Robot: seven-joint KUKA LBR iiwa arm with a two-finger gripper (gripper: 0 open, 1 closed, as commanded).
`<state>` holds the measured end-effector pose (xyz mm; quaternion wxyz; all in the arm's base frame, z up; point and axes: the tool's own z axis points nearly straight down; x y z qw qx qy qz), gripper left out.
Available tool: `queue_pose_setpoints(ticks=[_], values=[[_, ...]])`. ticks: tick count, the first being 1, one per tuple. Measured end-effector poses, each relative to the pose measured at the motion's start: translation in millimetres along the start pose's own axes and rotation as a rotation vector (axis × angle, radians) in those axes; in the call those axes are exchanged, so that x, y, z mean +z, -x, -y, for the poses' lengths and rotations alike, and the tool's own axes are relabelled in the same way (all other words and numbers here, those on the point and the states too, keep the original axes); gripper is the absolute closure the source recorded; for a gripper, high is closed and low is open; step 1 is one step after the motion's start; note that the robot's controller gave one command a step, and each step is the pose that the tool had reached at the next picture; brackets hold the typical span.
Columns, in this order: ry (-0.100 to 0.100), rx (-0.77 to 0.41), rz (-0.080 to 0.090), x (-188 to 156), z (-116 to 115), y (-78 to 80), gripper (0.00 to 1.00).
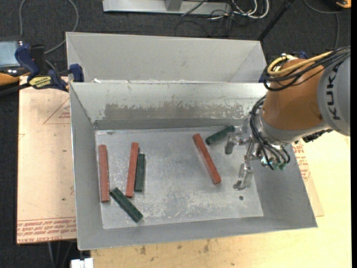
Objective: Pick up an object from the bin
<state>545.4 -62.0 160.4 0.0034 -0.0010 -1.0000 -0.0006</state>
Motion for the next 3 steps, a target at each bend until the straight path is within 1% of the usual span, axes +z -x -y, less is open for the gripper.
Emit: queue_pose_setpoints(ticks=[1, 2, 3], values=[[0.003, 0.741, 0.006, 92, -35, 48.2, 0.0], [0.004, 0.992, 0.009, 60, -57, 45.1, 0.0], [0.003, 1.071, 0.006, 53, -58, 32.2, 0.0]])
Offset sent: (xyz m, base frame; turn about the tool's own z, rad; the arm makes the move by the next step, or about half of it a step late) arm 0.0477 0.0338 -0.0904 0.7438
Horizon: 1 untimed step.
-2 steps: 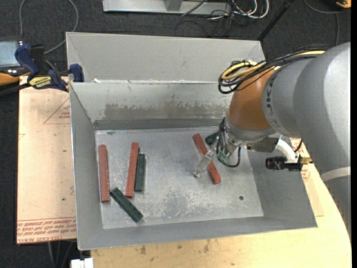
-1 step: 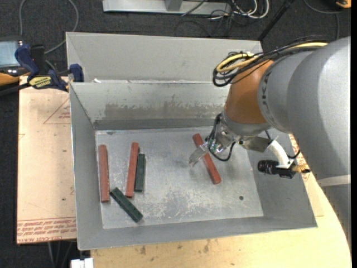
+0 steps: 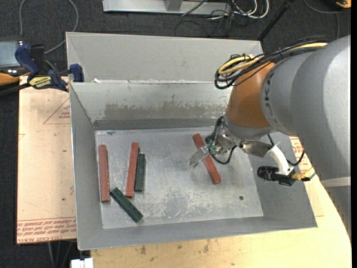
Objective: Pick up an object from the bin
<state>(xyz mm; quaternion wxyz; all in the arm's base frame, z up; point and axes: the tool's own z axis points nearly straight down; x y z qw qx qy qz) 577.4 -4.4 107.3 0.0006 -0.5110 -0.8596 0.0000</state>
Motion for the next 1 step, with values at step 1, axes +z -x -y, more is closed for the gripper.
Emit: queue_pose_setpoints(ticks=[1], values=[[-0.001, 0.105, -0.001, 39.1, -1.9, -1.3, 0.0]])
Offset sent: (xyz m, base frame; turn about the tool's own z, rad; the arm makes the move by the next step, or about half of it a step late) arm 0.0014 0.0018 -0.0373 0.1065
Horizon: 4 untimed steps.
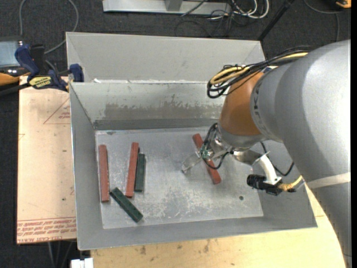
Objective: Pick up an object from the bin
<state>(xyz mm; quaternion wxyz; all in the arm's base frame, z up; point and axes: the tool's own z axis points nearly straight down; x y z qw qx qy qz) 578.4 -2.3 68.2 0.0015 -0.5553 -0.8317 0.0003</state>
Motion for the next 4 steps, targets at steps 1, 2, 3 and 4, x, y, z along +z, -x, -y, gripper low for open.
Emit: queue_pose_setpoints(ticks=[1, 2, 3, 4], values=[[0.002, -0.004, 0.002, 0, -1, -0.4, 0.0], [0.003, -0.004, 0.003, -1, -1, 0.0, 1.0], [0.003, -0.006, 0.003, -8, -1, 0.1, 1.0], [0.006, -0.009, 0.004, -46, -2, 0.2, 1.0]])
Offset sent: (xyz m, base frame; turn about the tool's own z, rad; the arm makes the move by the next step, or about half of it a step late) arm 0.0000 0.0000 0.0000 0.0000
